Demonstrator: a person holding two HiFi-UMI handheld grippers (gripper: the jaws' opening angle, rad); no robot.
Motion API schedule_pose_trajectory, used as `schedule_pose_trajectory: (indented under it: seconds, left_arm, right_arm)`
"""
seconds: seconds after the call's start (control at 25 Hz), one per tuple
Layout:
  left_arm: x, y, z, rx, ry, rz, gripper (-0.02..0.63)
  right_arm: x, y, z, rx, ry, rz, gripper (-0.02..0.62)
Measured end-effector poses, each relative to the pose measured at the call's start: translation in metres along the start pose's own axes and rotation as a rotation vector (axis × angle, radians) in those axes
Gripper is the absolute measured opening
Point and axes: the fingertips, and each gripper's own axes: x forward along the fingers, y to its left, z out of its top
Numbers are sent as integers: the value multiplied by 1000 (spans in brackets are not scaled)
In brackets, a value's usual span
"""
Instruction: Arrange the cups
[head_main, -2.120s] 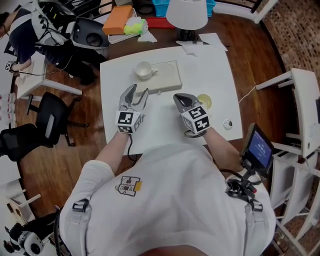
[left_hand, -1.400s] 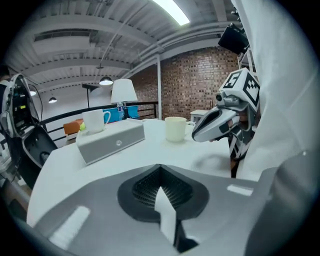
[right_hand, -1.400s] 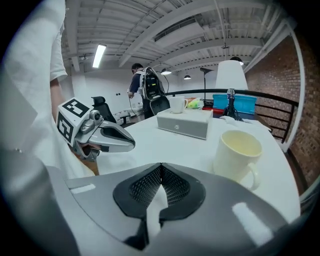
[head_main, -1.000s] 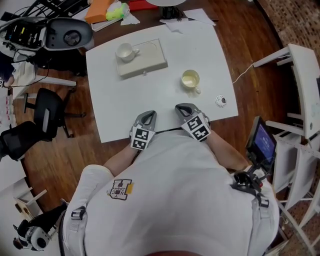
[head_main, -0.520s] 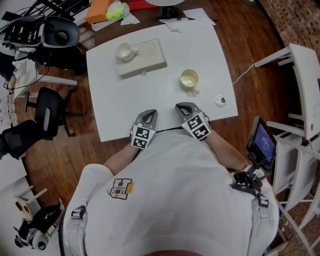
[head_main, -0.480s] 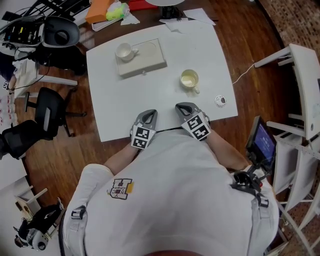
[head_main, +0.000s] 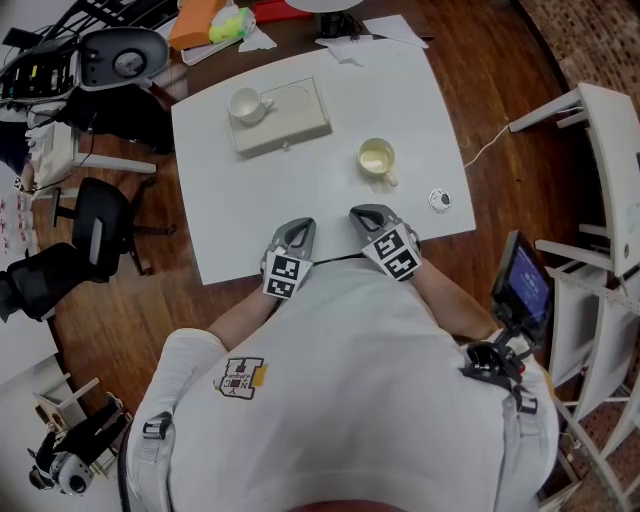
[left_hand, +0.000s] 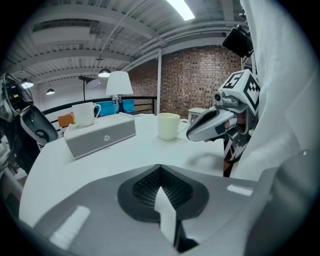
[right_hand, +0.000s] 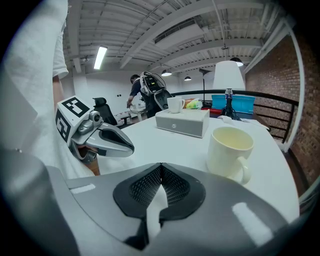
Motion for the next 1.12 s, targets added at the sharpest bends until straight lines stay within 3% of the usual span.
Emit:
schedule_pose_trajectory:
  seconds: [0.36, 0.6, 0.72, 0.8, 0.96, 1.12]
  left_arm:
    - [11, -4, 10, 27, 11, 0, 6]
    - [59, -5, 74, -9, -70, -18, 6]
    - [93, -1, 108, -54, -105, -23, 6]
    - [110, 0, 121, -81, -101, -28, 6]
    - [129, 0, 130, -109, -69, -36, 6]
    - [146, 0, 130, -78, -18, -55, 6]
  right_arm:
    - [-12, -21, -8, 20, 3, -41, 0]
    - [-54, -92, -29, 48, 5, -207, 0]
    - [-56, -126, -25, 13, 4, -259, 2]
    - [-47, -135, -20, -10, 2, -236, 60]
    - [-34, -126, -13, -35, -14, -148, 40]
    - [-17, -108, -9, -57, -20, -58, 38]
